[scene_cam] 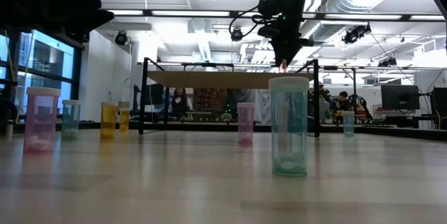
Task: Pick and place medicine bottles onto shelf by color
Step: Put the top red pill bottle on the shelf
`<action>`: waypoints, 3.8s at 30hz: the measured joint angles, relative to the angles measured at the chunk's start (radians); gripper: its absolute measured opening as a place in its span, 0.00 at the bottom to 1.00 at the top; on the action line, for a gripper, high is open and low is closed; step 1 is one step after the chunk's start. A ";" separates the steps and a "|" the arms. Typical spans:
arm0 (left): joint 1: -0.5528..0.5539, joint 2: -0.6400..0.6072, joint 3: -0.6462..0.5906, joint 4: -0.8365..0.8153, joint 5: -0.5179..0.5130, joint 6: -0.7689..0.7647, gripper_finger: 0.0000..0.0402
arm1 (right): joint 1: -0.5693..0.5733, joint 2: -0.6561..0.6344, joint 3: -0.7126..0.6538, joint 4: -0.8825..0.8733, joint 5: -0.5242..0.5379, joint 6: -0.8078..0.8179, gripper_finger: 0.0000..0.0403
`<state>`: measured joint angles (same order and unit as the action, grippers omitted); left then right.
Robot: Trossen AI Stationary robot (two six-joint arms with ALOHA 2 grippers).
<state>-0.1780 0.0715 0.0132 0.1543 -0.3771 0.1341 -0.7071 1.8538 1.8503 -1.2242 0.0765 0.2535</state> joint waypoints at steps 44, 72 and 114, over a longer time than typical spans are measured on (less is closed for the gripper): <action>0.000 0.000 0.000 0.000 0.000 0.000 0.56 | 0.001 0.000 0.000 -0.010 0.021 -0.016 0.34; 0.000 0.000 0.000 0.000 0.000 0.000 0.56 | 0.001 0.000 0.000 -0.014 0.019 -0.008 0.34; 0.000 0.000 0.000 0.000 0.000 0.000 0.56 | 0.000 0.000 0.000 0.012 0.102 -0.031 0.47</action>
<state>-0.1780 0.0719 0.0132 0.1540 -0.3774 0.1341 -0.7071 1.8542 1.8500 -1.2122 0.1787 0.2227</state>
